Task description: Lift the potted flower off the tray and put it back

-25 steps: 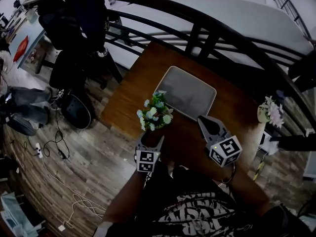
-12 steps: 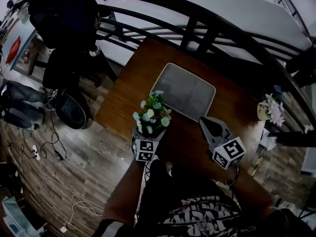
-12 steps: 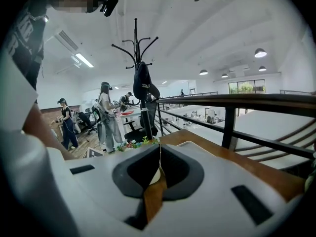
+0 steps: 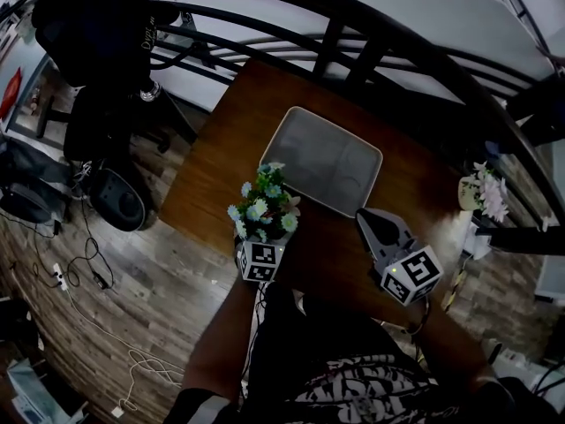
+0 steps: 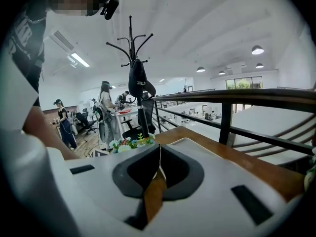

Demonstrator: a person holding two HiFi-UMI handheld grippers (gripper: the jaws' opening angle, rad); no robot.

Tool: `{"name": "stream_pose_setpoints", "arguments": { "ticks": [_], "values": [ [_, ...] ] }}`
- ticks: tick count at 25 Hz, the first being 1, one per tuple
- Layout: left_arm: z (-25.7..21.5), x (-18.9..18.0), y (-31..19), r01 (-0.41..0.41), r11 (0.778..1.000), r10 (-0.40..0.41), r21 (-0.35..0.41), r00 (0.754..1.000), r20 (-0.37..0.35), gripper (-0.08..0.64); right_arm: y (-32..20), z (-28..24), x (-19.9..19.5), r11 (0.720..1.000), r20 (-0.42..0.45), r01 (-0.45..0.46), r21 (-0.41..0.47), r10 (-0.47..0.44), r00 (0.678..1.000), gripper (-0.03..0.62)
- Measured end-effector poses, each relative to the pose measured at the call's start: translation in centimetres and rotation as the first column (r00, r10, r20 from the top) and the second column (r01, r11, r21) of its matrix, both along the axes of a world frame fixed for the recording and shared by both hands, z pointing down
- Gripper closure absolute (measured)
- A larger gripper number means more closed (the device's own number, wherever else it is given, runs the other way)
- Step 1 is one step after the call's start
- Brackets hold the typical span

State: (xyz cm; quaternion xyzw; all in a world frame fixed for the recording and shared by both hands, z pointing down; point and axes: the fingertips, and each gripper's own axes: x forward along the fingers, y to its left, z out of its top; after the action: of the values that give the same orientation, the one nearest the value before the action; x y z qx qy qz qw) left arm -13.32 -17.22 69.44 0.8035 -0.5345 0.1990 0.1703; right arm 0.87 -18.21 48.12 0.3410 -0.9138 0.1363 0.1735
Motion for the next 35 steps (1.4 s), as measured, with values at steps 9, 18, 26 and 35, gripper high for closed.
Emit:
{"name": "stream_pose_setpoints", "arguments": {
  "ticks": [9,18,26,35],
  "values": [
    [-0.2,-0.6,-0.7,0.017,1.0,-0.017,0.008,0.999,0.043,0.026,-1.0,0.8,-1.1,1.0,0.014,0.008,0.002,-0.008,1.0,0.594],
    [-0.2,-1.0,-0.3,0.032,0.999,-0.032,0.003,0.999,0.041,0.029,-1.3,0.6,-1.3,1.0,0.012,0.022,0.019,-0.022,1.0,0.594],
    [-1.9,-2.1,-1.0,0.052,0.998,-0.053,0.031,0.998,0.03,0.029,-1.9,0.2,-1.1,1.0,0.037,-0.003,0.018,0.002,0.999,0.594],
    [-5.0,-1.2,-2.9,0.029,0.998,-0.03,0.062,0.999,0.026,0.029,-2.3,-0.7,-1.2,0.999,0.041,-0.003,0.035,0.002,0.999,0.594]
  ]
}}
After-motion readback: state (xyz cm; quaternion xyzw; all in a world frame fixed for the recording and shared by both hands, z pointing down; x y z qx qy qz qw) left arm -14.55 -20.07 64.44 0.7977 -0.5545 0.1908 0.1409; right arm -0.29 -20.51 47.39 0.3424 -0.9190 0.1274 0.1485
